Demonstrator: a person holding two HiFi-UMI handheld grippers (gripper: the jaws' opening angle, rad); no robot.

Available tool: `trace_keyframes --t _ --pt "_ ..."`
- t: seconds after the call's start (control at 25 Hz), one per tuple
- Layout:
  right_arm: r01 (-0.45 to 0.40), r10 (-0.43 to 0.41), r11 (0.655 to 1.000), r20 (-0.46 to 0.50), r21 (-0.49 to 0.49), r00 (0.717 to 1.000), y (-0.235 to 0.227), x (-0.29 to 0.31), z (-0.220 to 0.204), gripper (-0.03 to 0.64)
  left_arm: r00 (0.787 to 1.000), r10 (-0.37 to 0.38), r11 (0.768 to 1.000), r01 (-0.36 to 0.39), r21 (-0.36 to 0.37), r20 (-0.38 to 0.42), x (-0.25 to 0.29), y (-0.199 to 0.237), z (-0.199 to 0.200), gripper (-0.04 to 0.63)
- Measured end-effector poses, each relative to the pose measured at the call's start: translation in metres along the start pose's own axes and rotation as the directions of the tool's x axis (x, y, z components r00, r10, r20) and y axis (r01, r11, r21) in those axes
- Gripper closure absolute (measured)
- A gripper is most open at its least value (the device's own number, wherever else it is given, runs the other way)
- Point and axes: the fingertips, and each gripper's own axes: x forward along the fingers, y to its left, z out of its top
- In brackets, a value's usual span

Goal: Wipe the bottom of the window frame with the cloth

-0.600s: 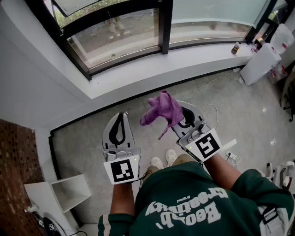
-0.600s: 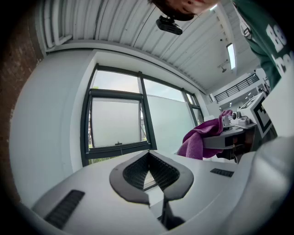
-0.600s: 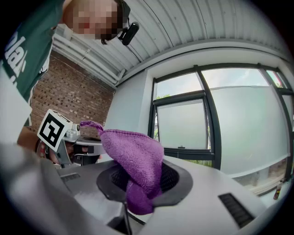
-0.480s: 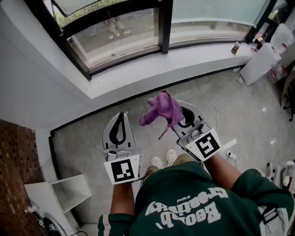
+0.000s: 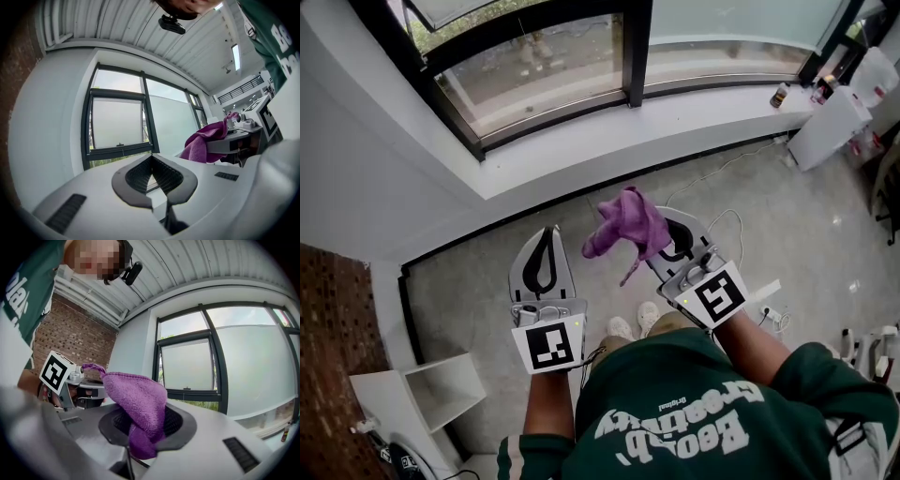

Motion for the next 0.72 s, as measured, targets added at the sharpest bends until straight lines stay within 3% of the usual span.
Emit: trace_keyframes --t 0.44,0.72 --pt "0.004 -0.004 1.000 0.012 0.023 1.000 -0.026 0.004 -0.006 0.526 1.000 -0.013 1.000 0.013 -0.005 -0.006 0.025 -0.006 0.001 0.586" --pt "-0.061 0.059 0.998 0.051 0.033 0.997 -0.059 0.013 -0.009 0.526 1.000 0.014 1.000 -0.014 0.004 0.011 0.057 -0.018 0.012 0.586"
